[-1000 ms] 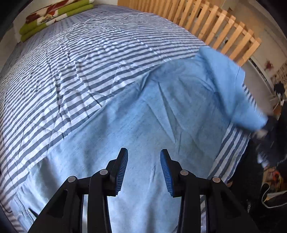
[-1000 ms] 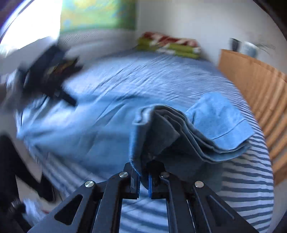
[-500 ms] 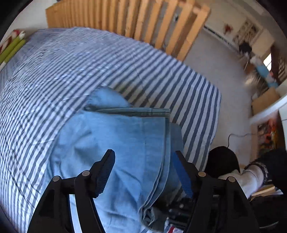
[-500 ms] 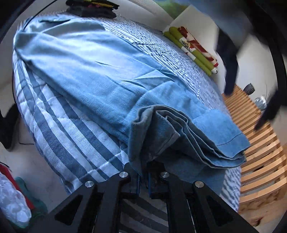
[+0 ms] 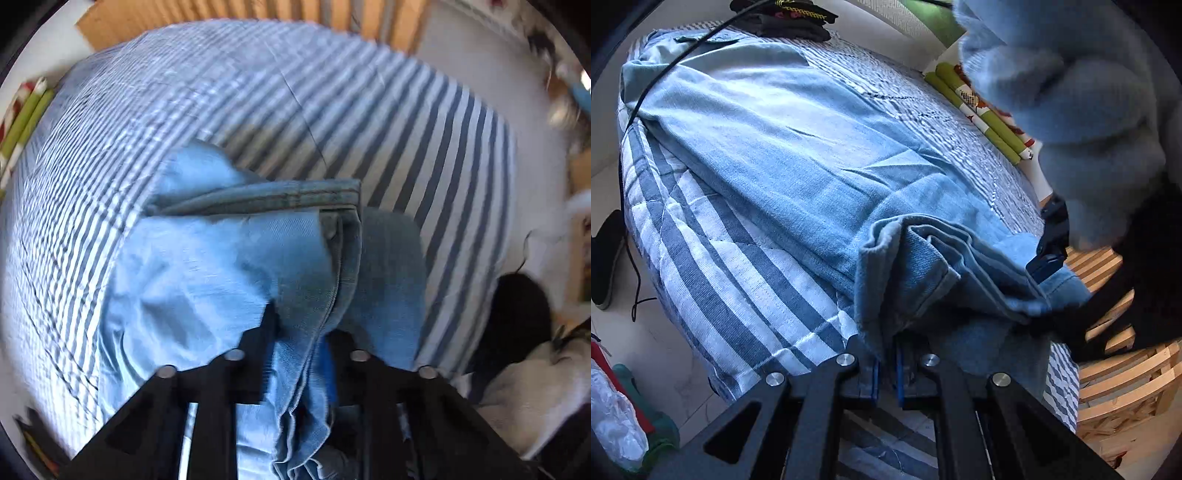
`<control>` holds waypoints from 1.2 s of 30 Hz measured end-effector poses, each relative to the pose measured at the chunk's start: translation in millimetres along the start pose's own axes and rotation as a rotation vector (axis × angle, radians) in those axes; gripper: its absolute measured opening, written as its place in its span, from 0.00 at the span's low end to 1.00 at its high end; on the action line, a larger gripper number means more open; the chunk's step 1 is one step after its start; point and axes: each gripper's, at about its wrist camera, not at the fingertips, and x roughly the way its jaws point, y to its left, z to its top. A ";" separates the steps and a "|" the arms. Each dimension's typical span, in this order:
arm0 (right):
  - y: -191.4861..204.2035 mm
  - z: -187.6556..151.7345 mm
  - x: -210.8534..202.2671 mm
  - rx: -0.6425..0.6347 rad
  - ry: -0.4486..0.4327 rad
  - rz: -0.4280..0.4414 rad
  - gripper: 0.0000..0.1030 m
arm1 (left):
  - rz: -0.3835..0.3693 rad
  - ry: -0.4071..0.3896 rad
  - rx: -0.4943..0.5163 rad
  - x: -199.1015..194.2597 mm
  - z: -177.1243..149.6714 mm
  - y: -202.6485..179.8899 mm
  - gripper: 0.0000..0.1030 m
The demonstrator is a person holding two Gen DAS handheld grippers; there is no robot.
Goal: Fold clothes
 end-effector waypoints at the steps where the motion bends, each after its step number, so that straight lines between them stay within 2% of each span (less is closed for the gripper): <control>1: -2.2 0.9 -4.8 0.005 -0.016 -0.017 0.05 | -0.020 -0.040 -0.025 -14.2 -3.5 8.3 0.18; 4: -11.8 7.4 -26.6 0.032 -0.077 -0.063 0.05 | -0.086 -0.129 -0.145 -54.9 -16.8 42.9 0.16; 8: -26.1 27.5 -55.0 0.076 -0.161 -0.133 0.05 | -0.110 -0.242 -0.323 -109.1 -54.6 104.3 0.13; 9: -30.1 33.0 -63.7 0.094 -0.180 -0.145 0.05 | -0.123 -0.252 -0.310 -117.2 -64.8 115.6 0.13; 12: -44.5 56.2 -80.9 0.142 -0.251 -0.157 0.05 | -0.142 -0.309 -0.414 -141.4 -93.0 155.7 0.13; 14: -59.1 74.3 -97.8 0.163 -0.305 -0.145 0.05 | -0.137 -0.336 -0.457 -158.4 -110.9 173.1 0.13; 16: -79.3 91.0 -105.5 0.211 -0.323 -0.139 0.05 | -0.118 -0.359 -0.477 -178.8 -119.5 187.7 0.13; 18: -109.3 100.7 -110.4 0.260 -0.322 -0.146 0.05 | -0.110 -0.397 -0.483 -201.5 -116.2 191.9 0.08; 22: -179.6 113.4 -120.1 0.366 -0.292 -0.166 0.05 | -0.136 -0.465 -0.439 -256.4 -79.6 188.5 0.08; 26: -241.9 118.9 -140.0 0.463 -0.266 -0.261 0.05 | -0.128 -0.559 -0.359 -310.3 -31.9 168.7 0.07; 28: -259.0 118.8 -151.2 0.499 -0.267 -0.295 0.05 | -0.136 -0.592 -0.335 -331.4 -18.5 162.5 0.07; 30: -257.9 122.0 -165.0 0.524 -0.282 -0.306 0.05 | -0.139 -0.624 -0.318 -347.7 -22.2 157.6 0.05; 32: -239.7 130.3 -173.2 0.500 -0.298 -0.286 0.05 | -0.119 -0.632 -0.307 -353.9 -43.0 161.2 0.05; 33: -227.9 135.4 -174.1 0.486 -0.303 -0.265 0.05 | -0.104 -0.619 -0.323 -354.2 -56.3 166.7 0.01; 35: -198.2 148.0 -171.9 0.483 -0.309 -0.186 0.05 | -0.052 -0.581 -0.386 -344.1 -99.5 187.1 0.00; 36: -183.5 153.8 -169.5 0.483 -0.311 -0.147 0.05 | -0.050 -0.563 -0.415 -341.9 -118.2 194.8 0.00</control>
